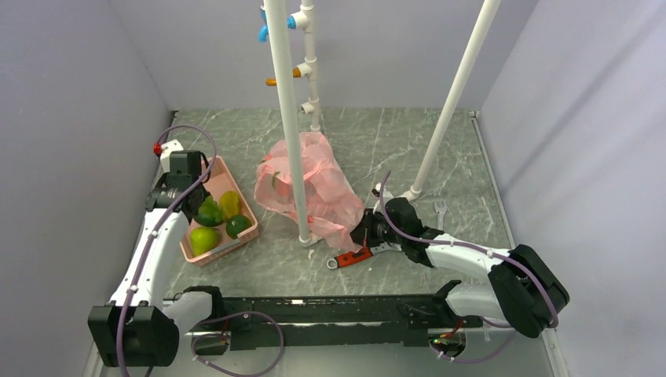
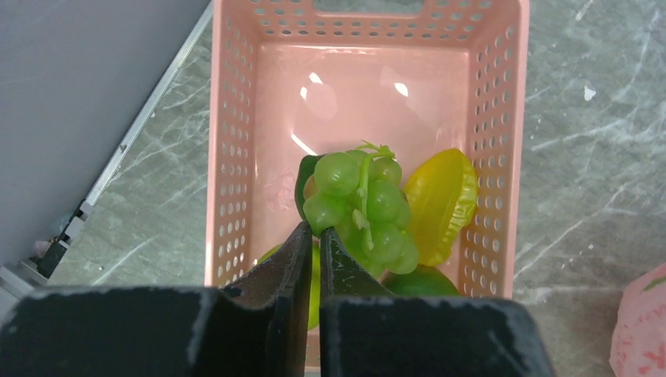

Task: Take the fake fruits out of the plastic bag
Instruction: Place the fake fruit in the bin.

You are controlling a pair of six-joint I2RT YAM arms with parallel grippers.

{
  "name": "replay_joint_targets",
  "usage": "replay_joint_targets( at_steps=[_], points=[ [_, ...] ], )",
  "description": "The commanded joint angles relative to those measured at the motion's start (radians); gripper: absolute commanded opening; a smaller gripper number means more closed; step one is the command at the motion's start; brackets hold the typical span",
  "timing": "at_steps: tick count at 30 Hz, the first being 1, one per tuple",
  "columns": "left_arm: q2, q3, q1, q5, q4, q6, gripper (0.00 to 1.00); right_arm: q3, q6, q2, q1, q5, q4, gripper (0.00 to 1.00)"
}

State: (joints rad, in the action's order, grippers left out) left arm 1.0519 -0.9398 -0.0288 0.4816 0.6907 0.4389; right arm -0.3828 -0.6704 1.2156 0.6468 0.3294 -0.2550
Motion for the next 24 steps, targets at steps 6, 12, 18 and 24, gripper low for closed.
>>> replay_joint_targets(
  at_steps=[6,12,18,24],
  points=[
    [0.029,-0.019,0.142,-0.138,-0.112,-0.016,0.11,-0.103,0.011,0.031,-0.021,0.031,-0.064,0.0],
    [0.047,-0.033,0.184,-0.258,-0.159,-0.048,0.28,-0.135,0.006,0.066,-0.026,0.056,-0.077,0.0],
    [0.063,-0.028,0.214,-0.353,-0.159,-0.052,0.64,-0.175,0.026,0.057,-0.024,0.045,-0.042,0.0],
    [0.007,0.03,0.214,-0.452,-0.202,-0.077,0.75,-0.25,0.048,0.088,-0.033,0.007,0.028,0.0]
  ],
)
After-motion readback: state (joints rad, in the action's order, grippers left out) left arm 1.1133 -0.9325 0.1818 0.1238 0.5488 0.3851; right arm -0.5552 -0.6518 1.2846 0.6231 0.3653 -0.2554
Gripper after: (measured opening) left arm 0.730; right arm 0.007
